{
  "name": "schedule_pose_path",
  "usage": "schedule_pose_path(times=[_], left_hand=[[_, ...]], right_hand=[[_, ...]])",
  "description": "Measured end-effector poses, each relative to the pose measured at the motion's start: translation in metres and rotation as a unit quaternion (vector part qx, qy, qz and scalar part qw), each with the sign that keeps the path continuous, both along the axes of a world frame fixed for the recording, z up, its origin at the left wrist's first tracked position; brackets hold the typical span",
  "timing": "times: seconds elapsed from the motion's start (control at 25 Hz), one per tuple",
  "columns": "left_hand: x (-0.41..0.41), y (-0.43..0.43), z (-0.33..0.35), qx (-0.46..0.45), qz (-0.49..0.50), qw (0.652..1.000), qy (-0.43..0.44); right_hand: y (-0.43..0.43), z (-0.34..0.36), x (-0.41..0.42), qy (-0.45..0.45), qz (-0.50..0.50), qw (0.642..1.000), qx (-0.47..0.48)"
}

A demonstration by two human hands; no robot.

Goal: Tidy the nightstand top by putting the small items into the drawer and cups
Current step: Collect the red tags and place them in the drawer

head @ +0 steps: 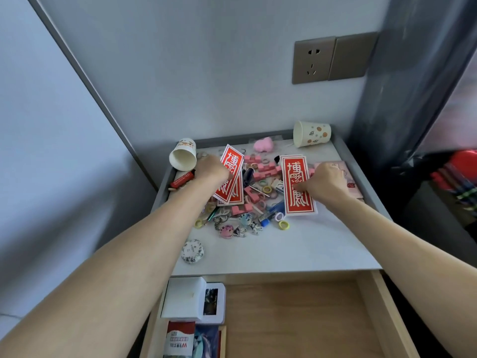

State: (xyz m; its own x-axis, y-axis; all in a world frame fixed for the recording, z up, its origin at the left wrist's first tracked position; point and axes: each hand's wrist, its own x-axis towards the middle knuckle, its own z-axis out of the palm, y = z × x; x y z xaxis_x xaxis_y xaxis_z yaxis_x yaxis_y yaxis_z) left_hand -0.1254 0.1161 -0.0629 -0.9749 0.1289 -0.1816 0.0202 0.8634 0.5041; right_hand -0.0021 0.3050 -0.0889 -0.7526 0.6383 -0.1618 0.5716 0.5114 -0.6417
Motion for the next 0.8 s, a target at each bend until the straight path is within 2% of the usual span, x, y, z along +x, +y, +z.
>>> schedule_pose_path(times=[0.24, 0.52, 0.64, 0.8], left_hand=[[-0.007, 0.005, -0.008, -0.022, 0.016, 1.000, 0.012], [-0.007, 0.005, -0.003, -0.068, 0.018, 0.997, -0.017], [-0.008, 0.006, 0.000, -0.068, 0.014, 0.997, -0.034], [-0.011, 0.007, 0.004, -0.014, 0.044, 0.998, -0.053]], right_hand=[[0.005, -0.008, -0.006, -0.022, -0.004, 1.000, 0.008], [-0.001, 0.002, -0.008, -0.025, -0.034, 0.997, 0.067], [-0.001, 0.016, -0.003, 0.061, -0.038, 0.997, -0.035], [-0.013, 0.031, 0.007, 0.158, -0.011, 0.972, -0.172]])
